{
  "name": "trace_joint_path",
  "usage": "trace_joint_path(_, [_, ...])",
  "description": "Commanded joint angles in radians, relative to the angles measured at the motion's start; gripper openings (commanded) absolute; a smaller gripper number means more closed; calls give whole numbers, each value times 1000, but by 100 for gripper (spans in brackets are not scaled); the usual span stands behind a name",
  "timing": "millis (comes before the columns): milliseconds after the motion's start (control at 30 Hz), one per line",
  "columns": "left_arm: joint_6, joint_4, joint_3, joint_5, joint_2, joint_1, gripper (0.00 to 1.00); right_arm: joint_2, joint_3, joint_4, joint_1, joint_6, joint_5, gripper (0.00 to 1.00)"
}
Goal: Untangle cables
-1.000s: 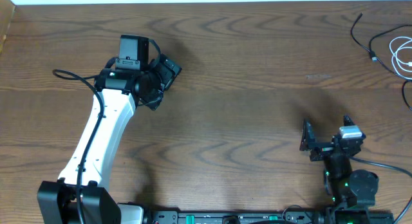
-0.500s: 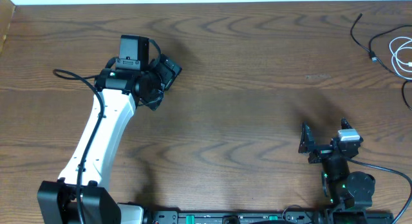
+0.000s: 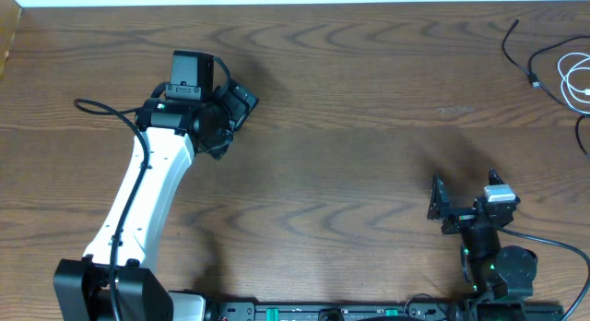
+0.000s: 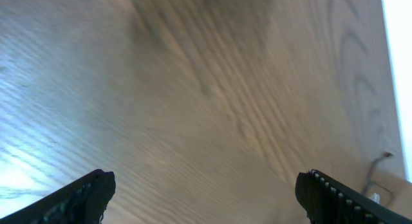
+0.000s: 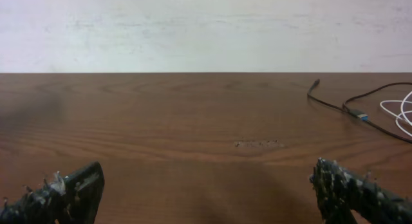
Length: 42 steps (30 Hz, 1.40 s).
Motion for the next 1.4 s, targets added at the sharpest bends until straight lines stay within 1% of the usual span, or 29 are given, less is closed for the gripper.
trace_joint_path(0, [32, -62, 14, -133, 0, 0, 94, -10, -3, -3, 6, 13, 11, 99])
trace_joint_path(33, [39, -85, 14, -153, 0, 0, 94, -10, -3, -3, 6, 13, 11, 99])
trace_joint_path(100, [117, -136, 13, -199, -2, 0, 94, -10, -3, -3, 6, 13, 11, 99])
trace_joint_path(133, [211, -156, 6, -227, -10, -2, 94, -10, -3, -3, 6, 13, 11, 99])
trace_joint_path(233, [370, -148, -23, -241, -43, -7, 94, -10, -3, -3, 6, 13, 11, 99])
trace_joint_path(267, [488, -121, -53, -238, -78, -7, 94, -10, -3, -3, 6, 13, 11, 99])
trace_joint_path(300, [538, -103, -68, -234, -95, -7, 94, -10, -3, -3, 6, 13, 11, 99])
trace_joint_path(333, [615, -71, -95, -217, -124, -7, 94, -10, -3, -3, 6, 13, 11, 99])
trace_joint_path(367, [741, -12, -146, -162, -174, -7, 94, -10, -3, -3, 6, 13, 11, 99])
trace_joint_path(400, [821, 27, -183, -123, -209, -7, 94, -10, -3, -3, 6, 13, 11, 99])
trace_joint_path(433, [871, 52, -207, -100, -231, -7, 94, -10, -3, -3, 6, 13, 11, 99])
trace_joint_path(467, [967, 105, -266, -56, -283, -7, 94, -10, -3, -3, 6, 13, 11, 99])
trace_joint_path(533, [1057, 192, -356, -19, -359, -7, 94, -10, -3, -3, 6, 13, 11, 99])
trace_joint_path(633, [1110, 352, -518, -19, -493, -5, 94, -10, -3, -3, 6, 13, 11, 99])
trace_joint_path(733, [1110, 544, -703, -26, -658, 15, 94, -10, -3, -3, 6, 13, 11, 99])
trace_joint_path(767, [1110, 620, -785, -28, -737, 30, 94, -10, -3, -3, 6, 13, 11, 99])
trace_joint_path(900, [1110, 744, -963, -69, -937, 63, 94, -10, -3, -3, 6, 13, 11, 99])
trace_joint_path(1033, [1117, 771, -1081, -93, -1135, 87, 94, -10, -3, -3, 6, 13, 11, 99])
trace_joint_path(1233, [1144, 769, -1185, -117, -1344, 101, 94, -10, -3, -3, 6, 13, 11, 99])
trace_joint_path(1367, [1143, 770, -1223, -138, -1406, 101, 94, -10, -3, -3, 6, 13, 11, 99])
